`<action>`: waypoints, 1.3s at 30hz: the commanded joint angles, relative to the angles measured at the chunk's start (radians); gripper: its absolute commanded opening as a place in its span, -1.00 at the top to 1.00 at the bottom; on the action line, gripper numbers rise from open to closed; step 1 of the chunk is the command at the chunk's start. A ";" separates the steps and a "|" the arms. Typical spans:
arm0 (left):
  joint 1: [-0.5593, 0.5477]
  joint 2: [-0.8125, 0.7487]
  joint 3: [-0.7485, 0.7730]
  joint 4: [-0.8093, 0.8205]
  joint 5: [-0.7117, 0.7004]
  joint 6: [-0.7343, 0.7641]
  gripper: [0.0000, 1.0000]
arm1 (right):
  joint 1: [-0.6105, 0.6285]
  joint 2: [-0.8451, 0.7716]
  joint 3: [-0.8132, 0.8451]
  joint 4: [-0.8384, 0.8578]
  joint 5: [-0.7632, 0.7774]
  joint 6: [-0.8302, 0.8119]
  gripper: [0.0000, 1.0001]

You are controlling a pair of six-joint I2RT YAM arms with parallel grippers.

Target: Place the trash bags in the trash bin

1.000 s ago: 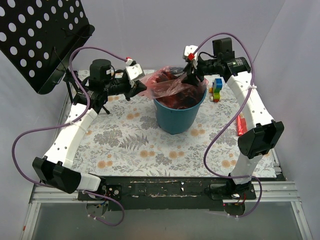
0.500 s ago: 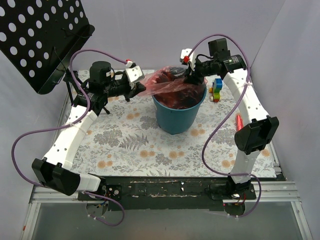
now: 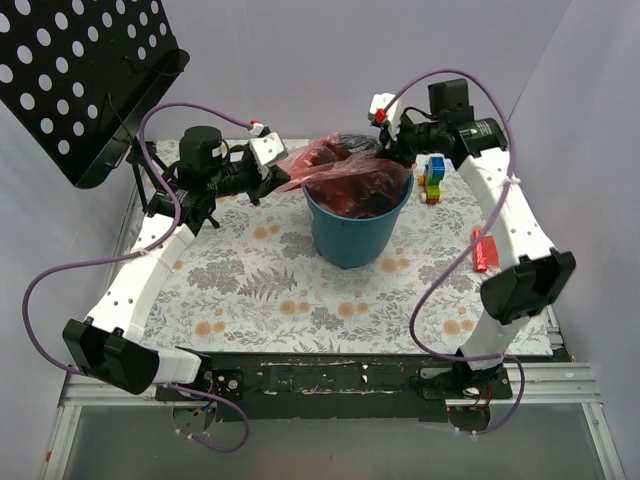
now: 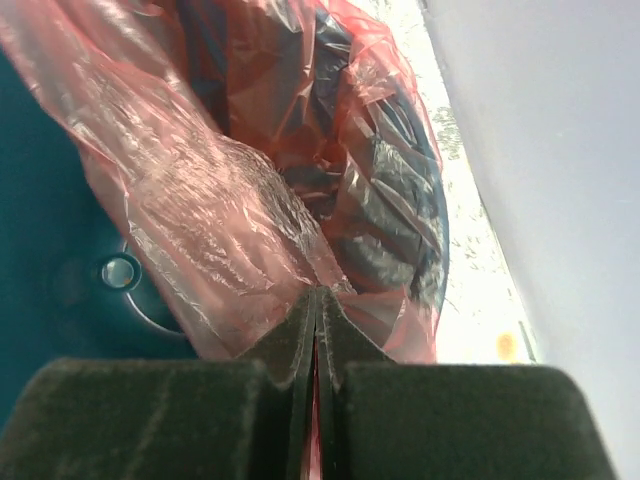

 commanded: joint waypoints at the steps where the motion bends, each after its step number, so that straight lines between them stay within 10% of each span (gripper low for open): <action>1: -0.005 -0.060 -0.005 0.028 -0.001 -0.076 1.00 | -0.003 -0.246 -0.126 0.129 0.019 0.015 0.97; 13: -0.030 -0.039 -0.039 -0.003 0.128 -0.246 1.00 | -0.001 -0.664 -0.669 0.243 0.069 0.135 0.97; 19: -0.030 -0.040 -0.039 0.002 0.121 -0.242 1.00 | -0.001 -0.458 -0.346 0.330 0.030 0.216 -0.07; 31: -0.033 -0.065 -0.060 0.007 0.089 -0.211 1.00 | -0.001 -0.037 0.170 -0.083 -0.147 0.039 -0.21; 39: -0.033 -0.054 -0.060 0.022 0.082 -0.186 1.00 | 0.000 -0.055 0.055 -0.041 -0.116 0.028 -0.22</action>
